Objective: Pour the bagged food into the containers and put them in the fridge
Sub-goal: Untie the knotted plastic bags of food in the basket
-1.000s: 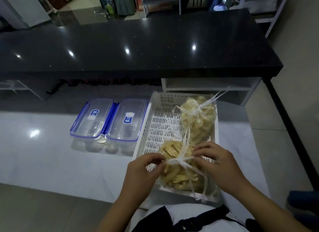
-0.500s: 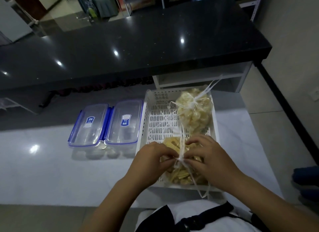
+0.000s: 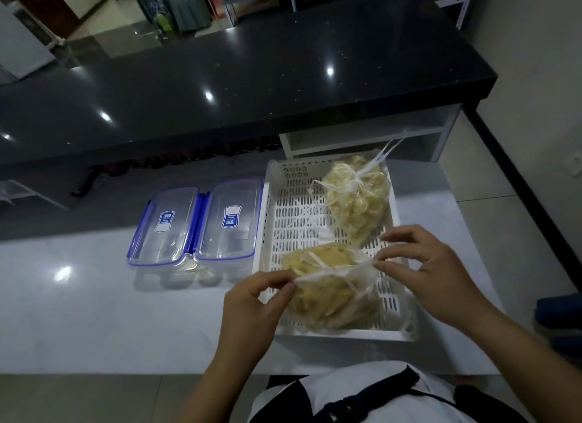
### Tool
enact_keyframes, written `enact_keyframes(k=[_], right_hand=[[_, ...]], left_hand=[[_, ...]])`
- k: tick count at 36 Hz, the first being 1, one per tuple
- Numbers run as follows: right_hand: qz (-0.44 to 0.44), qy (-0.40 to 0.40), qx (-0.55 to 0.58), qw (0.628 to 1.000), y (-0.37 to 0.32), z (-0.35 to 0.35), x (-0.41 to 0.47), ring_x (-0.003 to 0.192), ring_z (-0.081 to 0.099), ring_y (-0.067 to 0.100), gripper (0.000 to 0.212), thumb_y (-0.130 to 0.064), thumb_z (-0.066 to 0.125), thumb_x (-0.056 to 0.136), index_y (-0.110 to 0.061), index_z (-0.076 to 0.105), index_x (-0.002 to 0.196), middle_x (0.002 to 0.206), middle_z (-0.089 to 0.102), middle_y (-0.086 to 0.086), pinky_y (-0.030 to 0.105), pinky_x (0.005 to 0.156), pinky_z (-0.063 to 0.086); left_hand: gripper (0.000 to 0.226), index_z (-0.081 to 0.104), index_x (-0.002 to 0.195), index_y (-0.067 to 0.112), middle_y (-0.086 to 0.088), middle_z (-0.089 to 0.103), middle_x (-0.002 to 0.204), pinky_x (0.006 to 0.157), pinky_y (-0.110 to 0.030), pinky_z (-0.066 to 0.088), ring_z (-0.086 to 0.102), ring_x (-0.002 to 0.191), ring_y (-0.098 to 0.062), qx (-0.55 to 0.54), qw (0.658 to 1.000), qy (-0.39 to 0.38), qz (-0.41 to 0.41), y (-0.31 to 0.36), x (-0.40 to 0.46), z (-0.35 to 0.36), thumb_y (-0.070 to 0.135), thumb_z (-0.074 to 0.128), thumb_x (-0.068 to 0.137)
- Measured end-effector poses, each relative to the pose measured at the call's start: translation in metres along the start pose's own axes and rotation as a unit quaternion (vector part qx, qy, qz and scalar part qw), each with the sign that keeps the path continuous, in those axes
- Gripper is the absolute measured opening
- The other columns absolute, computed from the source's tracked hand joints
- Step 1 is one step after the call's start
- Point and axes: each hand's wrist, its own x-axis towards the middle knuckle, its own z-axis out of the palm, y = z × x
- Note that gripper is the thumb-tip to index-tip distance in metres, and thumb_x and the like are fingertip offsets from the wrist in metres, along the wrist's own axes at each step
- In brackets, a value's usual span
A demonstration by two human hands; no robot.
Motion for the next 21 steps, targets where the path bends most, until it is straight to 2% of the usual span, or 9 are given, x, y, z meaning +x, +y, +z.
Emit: enact_keyframes(k=[2,5,8,10,14,17,19,21], right_hand=[[0.021,-0.018,0.003,1.0,0.003,0.003,-0.004,0.103,0.06,-0.002,0.016,-0.011,0.079,0.081,-0.026,0.078,0.08,0.109,0.064,-0.014,0.019,0.092,0.048],[0.024,-0.02,0.023,0.999,-0.003,0.0,-0.006,0.112,0.059,-0.003,0.01,-0.033,0.075,0.081,-0.034,0.079,0.091,0.118,0.065,-0.018,0.026,0.095,0.048],[-0.011,-0.046,0.024,0.999,-0.017,-0.001,-0.004,0.122,0.053,-0.005,0.03,-0.055,0.072,0.075,-0.043,0.075,0.102,0.128,0.06,-0.023,0.025,0.101,0.042],[-0.048,-0.073,-0.024,0.996,-0.026,0.006,-0.002,0.126,0.049,-0.002,0.031,-0.053,0.076,0.075,-0.042,0.075,0.104,0.134,0.057,-0.023,0.028,0.104,0.039],[-0.118,-0.104,-0.159,0.975,-0.037,0.025,0.005,0.128,0.049,0.018,0.014,-0.028,0.078,0.083,-0.023,0.079,0.095,0.131,0.062,-0.002,0.043,0.107,0.038],[-0.141,-0.095,-0.131,0.977,-0.045,0.024,0.009,0.126,0.048,0.015,0.008,-0.023,0.076,0.085,-0.022,0.08,0.092,0.124,0.065,-0.003,0.043,0.107,0.037],[-0.156,-0.072,-0.093,0.981,-0.052,0.016,0.012,0.127,0.047,0.013,0.005,-0.024,0.077,0.085,-0.022,0.08,0.087,0.122,0.066,-0.006,0.044,0.108,0.037],[-0.173,-0.053,-0.087,0.98,-0.059,0.007,0.014,0.129,0.046,0.014,0.006,-0.023,0.077,0.084,-0.019,0.081,0.086,0.12,0.066,-0.007,0.046,0.108,0.037]], left_hand=[[0.021,0.077,0.085,0.03,0.019,0.075,0.086,0.082,-0.017,0.051,0.069,0.088,0.001,0.012,1.0,-0.017,-0.014,-0.002,-0.003,0.002,0.009,0.079,0.081],[0.027,0.075,0.099,0.032,0.02,0.073,0.097,0.084,-0.008,0.043,0.066,0.099,0.002,0.054,0.997,-0.02,0.05,0.003,-0.004,-0.005,0.012,0.079,0.081],[0.04,0.069,0.114,0.034,0.022,0.069,0.109,0.09,-0.004,0.038,0.061,0.11,0.003,0.076,0.989,-0.031,0.121,0.016,-0.002,-0.011,0.014,0.08,0.082],[0.04,0.068,0.118,0.035,0.022,0.067,0.112,0.091,-0.005,0.04,0.061,0.11,0.003,0.088,0.983,-0.06,0.15,0.025,0.003,-0.01,0.02,0.08,0.083],[0.039,0.067,0.122,0.034,0.017,0.068,0.11,0.087,-0.021,0.049,0.062,0.098,-0.002,0.193,0.957,-0.148,0.157,0.038,0.015,0.004,0.023,0.076,0.086],[0.03,0.076,0.109,0.023,0.008,0.073,0.098,0.081,-0.034,0.054,0.066,0.085,-0.01,0.192,0.959,-0.123,0.171,0.047,0.02,0.006,0.007,0.075,0.084],[0.026,0.079,0.097,0.018,0.007,0.073,0.087,0.073,-0.029,0.056,0.066,0.077,-0.007,0.144,0.966,-0.08,0.199,0.053,0.021,-0.001,-0.001,0.077,0.08],[0.026,0.079,0.093,0.018,0.008,0.073,0.083,0.07,-0.023,0.056,0.067,0.077,-0.006,0.097,0.972,-0.049,0.208,0.058,0.019,-0.009,-0.004,0.078,0.079]])
